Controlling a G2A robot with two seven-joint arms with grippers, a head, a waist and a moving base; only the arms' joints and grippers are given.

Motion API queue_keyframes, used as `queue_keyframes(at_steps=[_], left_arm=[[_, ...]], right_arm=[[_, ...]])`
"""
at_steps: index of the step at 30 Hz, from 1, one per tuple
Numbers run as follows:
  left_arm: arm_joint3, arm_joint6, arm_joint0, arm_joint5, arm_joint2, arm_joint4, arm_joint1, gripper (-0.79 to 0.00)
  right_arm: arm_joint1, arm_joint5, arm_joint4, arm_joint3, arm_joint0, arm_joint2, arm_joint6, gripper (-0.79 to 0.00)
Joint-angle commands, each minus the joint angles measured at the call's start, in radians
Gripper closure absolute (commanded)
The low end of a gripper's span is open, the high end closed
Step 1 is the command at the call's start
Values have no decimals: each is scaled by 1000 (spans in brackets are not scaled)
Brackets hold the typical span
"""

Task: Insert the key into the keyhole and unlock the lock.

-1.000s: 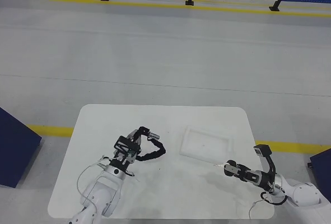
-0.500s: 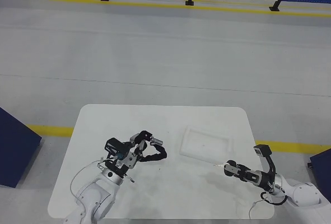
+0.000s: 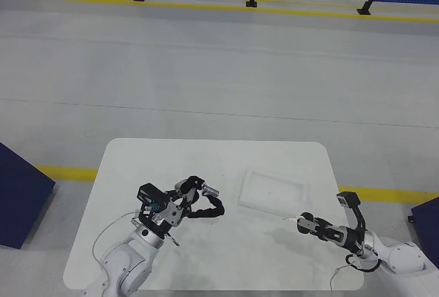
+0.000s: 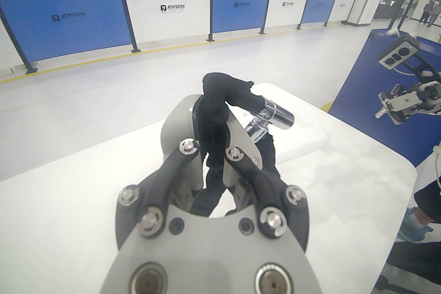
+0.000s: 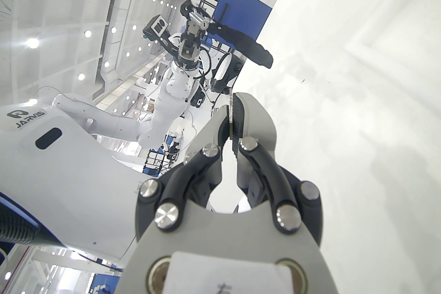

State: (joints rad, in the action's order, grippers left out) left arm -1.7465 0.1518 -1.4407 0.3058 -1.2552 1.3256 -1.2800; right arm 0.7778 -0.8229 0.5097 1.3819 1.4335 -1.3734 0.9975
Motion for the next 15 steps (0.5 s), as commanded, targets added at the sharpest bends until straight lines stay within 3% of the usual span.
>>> queue_keyframes(at_steps=[1, 15], left_arm=[[0, 0, -1, 0, 1, -2, 0, 0], [15, 86, -42, 180, 84, -354, -15, 0]], right_arm=[[0, 0, 0, 0, 0, 0, 0, 0], [0, 0, 0, 0, 0, 0, 0, 0]])
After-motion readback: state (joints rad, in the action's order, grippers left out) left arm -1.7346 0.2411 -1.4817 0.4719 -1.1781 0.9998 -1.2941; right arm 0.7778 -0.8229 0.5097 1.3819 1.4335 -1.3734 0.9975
